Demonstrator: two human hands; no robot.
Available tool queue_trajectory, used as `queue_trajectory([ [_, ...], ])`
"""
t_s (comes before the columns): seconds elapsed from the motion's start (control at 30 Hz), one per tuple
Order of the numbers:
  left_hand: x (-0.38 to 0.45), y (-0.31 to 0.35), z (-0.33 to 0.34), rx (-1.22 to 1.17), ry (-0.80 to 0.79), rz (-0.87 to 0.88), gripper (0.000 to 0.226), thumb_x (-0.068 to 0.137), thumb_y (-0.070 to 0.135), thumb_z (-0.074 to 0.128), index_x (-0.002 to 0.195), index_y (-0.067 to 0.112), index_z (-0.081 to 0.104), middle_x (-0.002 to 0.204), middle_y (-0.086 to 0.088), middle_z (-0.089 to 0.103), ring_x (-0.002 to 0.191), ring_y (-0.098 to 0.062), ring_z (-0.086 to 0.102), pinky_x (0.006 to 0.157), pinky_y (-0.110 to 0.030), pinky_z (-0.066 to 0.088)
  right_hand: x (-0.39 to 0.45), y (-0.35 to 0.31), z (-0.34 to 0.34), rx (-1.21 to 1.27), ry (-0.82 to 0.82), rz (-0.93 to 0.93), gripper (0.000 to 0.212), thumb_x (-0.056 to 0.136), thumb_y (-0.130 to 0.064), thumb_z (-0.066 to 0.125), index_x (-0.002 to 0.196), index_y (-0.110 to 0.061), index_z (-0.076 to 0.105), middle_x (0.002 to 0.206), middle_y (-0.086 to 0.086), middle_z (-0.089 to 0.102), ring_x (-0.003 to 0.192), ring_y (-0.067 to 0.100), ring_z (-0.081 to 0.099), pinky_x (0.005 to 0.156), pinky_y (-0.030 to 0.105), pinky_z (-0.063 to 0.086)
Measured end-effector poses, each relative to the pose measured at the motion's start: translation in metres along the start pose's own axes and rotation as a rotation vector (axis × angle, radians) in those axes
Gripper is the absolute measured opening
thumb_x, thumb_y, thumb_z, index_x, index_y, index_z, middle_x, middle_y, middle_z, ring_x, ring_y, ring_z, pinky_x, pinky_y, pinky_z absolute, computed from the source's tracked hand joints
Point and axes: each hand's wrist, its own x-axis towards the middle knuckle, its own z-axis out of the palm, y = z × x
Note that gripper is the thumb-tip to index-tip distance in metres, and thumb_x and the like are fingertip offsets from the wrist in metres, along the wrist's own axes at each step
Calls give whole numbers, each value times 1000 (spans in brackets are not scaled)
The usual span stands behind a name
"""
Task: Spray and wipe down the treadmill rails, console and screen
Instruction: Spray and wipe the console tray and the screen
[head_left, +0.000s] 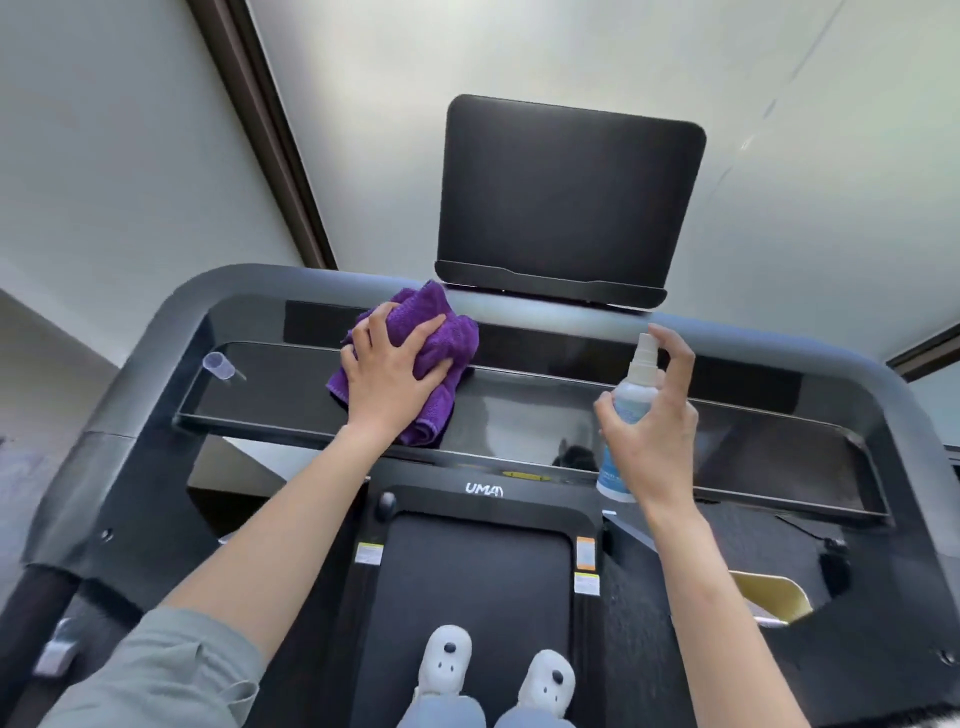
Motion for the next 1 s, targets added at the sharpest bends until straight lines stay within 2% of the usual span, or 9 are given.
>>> queue_trajectory([
  [0.13, -5, -41, -20, -1, -3, 22, 50, 86, 57, 58, 133, 43, 51, 142, -8, 35, 130, -33, 30, 102, -54, 30, 0, -11, 13, 12, 9, -21, 68, 81, 5, 62, 134, -30, 36, 67, 6, 54, 55, 20, 52, 56, 17, 47],
  [0.3, -5, -47, -23, 34, 18, -13, 48, 84, 56, 61, 130, 41, 55, 139, -9, 38, 126, -34, 35, 99, -52, 34, -2, -12, 19, -7, 11, -18, 68, 82, 5, 63, 133, -32, 37, 66, -3, 52, 57, 17, 52, 58, 19, 48],
  [0.4, -14, -17, -13, 112, 21, -96, 51, 82, 63, 58, 129, 44, 54, 139, -10, 38, 123, -35, 37, 93, -50, 35, -4, -12, 19, 3, 30, -4, 69, 82, 5, 62, 134, -32, 37, 67, 0, 53, 56, 13, 52, 58, 12, 45],
  [0.47, -21, 5, -3, 140, 13, -87, 53, 81, 67, 54, 129, 45, 54, 138, -10, 39, 121, -34, 39, 90, -49, 35, -6, -10, 16, 3, 44, -2, 69, 82, 5, 62, 134, -32, 37, 65, -2, 53, 54, 11, 52, 57, 11, 45],
  [0.57, -26, 38, 10, 155, 12, -60, 54, 81, 70, 51, 129, 45, 53, 136, -11, 41, 118, -33, 40, 88, -48, 36, -6, -7, 3, -17, 51, 15, 69, 82, 3, 63, 134, -33, 36, 67, -2, 53, 55, 13, 54, 59, 20, 49],
  [0.67, -31, 74, 23, 156, -12, -26, 54, 82, 70, 47, 130, 46, 51, 137, -11, 40, 118, -33, 40, 89, -49, 35, -5, 1, -15, -37, 71, 28, 68, 84, 3, 63, 135, -32, 35, 70, -3, 53, 56, 10, 55, 60, 22, 51],
  [0.9, -44, 164, 54, 71, -49, 40, 51, 82, 65, 53, 129, 44, 53, 140, -12, 40, 120, -34, 41, 92, -50, 34, 2, 22, -56, -60, 87, 53, 69, 85, 3, 64, 135, -34, 33, 74, 0, 56, 57, 18, 61, 60, 38, 59],
  [1.0, -54, 210, 69, 25, -92, 73, 53, 83, 64, 52, 132, 43, 51, 144, -13, 37, 124, -36, 38, 96, -53, 33, 4, 32, -76, -53, 105, 31, 69, 84, 5, 65, 134, -32, 35, 70, -2, 55, 54, 16, 60, 56, 33, 58],
])
